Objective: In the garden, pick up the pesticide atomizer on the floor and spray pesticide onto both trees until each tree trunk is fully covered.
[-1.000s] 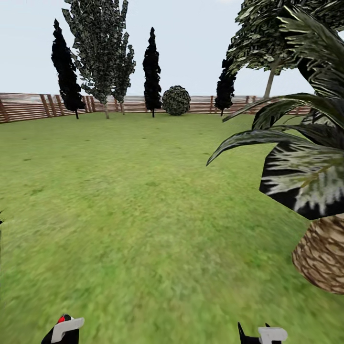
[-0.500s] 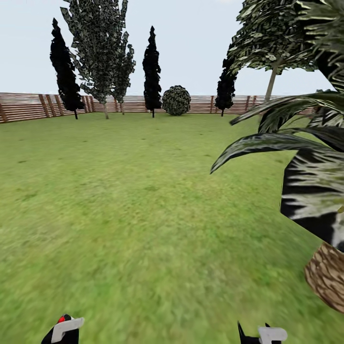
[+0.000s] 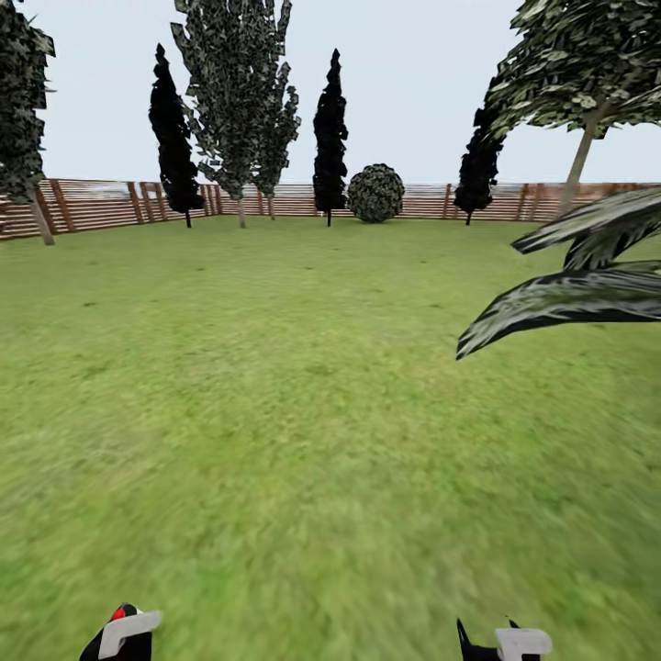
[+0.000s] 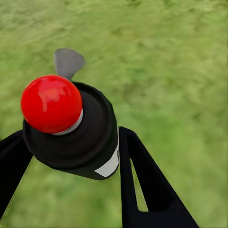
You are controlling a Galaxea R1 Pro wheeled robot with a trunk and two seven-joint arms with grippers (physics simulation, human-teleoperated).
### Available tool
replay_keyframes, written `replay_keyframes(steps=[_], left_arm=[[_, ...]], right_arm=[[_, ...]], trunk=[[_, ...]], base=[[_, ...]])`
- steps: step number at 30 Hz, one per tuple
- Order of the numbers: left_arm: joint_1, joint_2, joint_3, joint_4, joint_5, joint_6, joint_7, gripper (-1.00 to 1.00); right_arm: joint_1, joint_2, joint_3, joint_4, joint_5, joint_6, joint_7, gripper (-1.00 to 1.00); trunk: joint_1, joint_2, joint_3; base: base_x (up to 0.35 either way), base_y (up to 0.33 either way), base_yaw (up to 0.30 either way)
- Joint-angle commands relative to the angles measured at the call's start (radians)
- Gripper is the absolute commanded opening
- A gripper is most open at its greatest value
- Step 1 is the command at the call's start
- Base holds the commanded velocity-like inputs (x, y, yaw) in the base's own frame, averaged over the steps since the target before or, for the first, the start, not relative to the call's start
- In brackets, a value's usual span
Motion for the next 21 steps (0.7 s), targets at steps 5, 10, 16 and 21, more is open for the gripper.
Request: replay_keyframes(steps=[5, 10, 16, 21], left_arm=[[0.0, -0.001, 0.001, 0.001, 0.0, -0.003, 0.001, -1.0], [0.0, -0.001, 0.001, 0.001, 0.0, -0.003, 0.001, -1.0], [0.0, -0.001, 0.001, 0.001, 0.0, -0.003, 0.001, -1.0], [-0.001, -0.001, 0.001, 0.001, 0.0, -0.003, 0.001, -1.0]], right_arm=[[0.0, 0.0, -0.003, 0.0, 0.006, -0.003, 0.0, 1.0], [0.0, 0.0, -0.003, 0.0, 0.006, -0.003, 0.0, 1.0], [0.0, 0.0, -0.003, 0.0, 0.006, -0.003, 0.0, 1.0], [0.0, 0.0, -0.003, 0.0, 0.006, -0.003, 0.0, 1.0]], trunk=[[0.0, 0.0, -0.001], [0.0, 0.0, -0.001], [0.0, 0.0, -0.001], [0.0, 0.0, -0.001]], base=[[0.338, 0.0, 0.2], [0.338, 0.0, 0.03], [0.338, 0.0, 0.002], [0.338, 0.0, 0.0]])
